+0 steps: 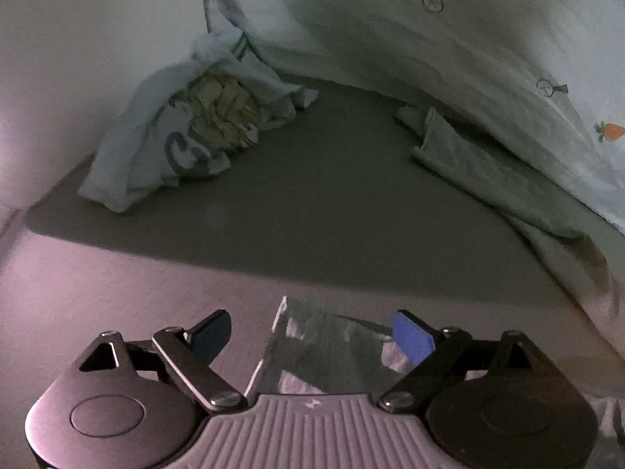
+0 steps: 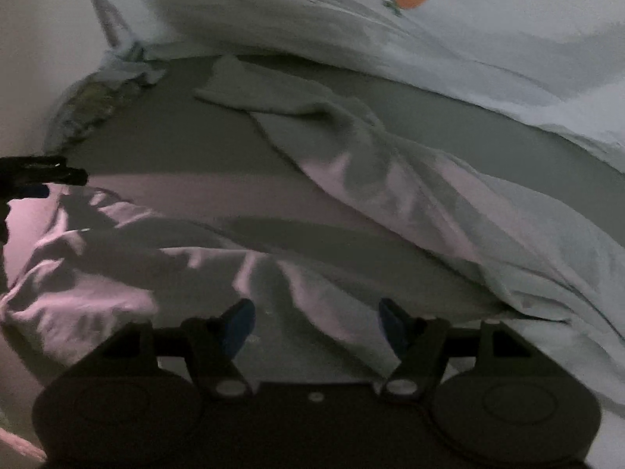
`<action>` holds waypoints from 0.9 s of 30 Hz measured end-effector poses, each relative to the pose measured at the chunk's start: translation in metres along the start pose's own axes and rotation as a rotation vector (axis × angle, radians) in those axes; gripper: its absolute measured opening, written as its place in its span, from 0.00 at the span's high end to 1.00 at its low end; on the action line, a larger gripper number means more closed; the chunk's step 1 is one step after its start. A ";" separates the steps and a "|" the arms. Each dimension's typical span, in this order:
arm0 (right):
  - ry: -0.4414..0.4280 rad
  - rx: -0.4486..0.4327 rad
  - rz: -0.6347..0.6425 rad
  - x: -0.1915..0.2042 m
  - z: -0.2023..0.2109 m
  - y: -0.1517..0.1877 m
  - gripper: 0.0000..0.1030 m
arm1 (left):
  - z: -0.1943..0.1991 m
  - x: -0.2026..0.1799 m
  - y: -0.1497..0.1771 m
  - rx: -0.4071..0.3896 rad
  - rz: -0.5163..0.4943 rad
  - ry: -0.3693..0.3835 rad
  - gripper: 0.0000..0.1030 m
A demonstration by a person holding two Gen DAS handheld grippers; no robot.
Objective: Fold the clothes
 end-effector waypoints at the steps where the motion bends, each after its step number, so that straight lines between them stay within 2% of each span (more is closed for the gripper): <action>1: -0.001 0.014 0.003 -0.004 -0.002 -0.001 0.29 | -0.004 0.002 0.000 0.001 0.024 0.015 0.40; 3: 0.000 0.049 0.011 -0.008 -0.008 -0.003 0.28 | -0.008 0.010 0.008 -0.005 0.096 0.024 0.76; 4: -0.008 0.055 0.021 -0.008 -0.011 -0.004 0.28 | -0.007 0.010 0.012 -0.032 0.092 0.004 0.90; 5: -0.017 0.059 0.033 -0.008 -0.013 -0.006 0.31 | -0.007 0.008 0.014 -0.034 0.074 -0.012 0.95; 7: -0.027 0.066 0.051 -0.008 -0.018 -0.008 0.66 | -0.007 0.005 0.015 -0.035 0.056 -0.027 0.97; 8: -0.027 0.070 0.056 -0.007 -0.020 -0.009 1.00 | -0.007 0.003 0.014 -0.035 0.055 -0.028 0.97; 11: -0.027 0.041 0.056 -0.010 -0.016 -0.012 0.99 | -0.003 -0.002 -0.002 -0.059 0.079 -0.010 0.98; 14: -0.013 -0.064 0.006 -0.025 0.014 -0.019 0.99 | 0.018 -0.011 -0.028 -0.131 0.108 0.026 0.98; 16: -0.015 -0.150 -0.030 -0.035 0.046 -0.022 0.99 | 0.050 -0.018 -0.048 -0.222 0.121 0.074 0.98; 19: -0.032 -0.279 -0.055 -0.047 0.099 -0.020 0.99 | 0.117 -0.026 -0.068 -0.399 0.124 0.167 0.98; 22: -0.081 -0.379 0.023 -0.042 0.146 -0.001 0.99 | 0.183 -0.020 -0.065 -0.548 0.138 0.242 0.97; 24: -0.119 -0.378 0.080 -0.032 0.157 0.016 0.99 | 0.210 -0.011 -0.050 -0.608 0.137 0.239 0.97; 27: -0.194 -0.291 0.154 -0.013 0.138 0.048 0.99 | 0.220 0.012 -0.013 -0.603 0.156 0.186 0.97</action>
Point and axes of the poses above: each gripper's, at about its wrist camera, not at the fingertips, and z roughly against the way its jaws point, x to its left, y to its underside, the point moved 3 cm from there along -z, roughly the way its jaws point, and after that the axes turned 15 degrees about x, right-handed, at the moved point
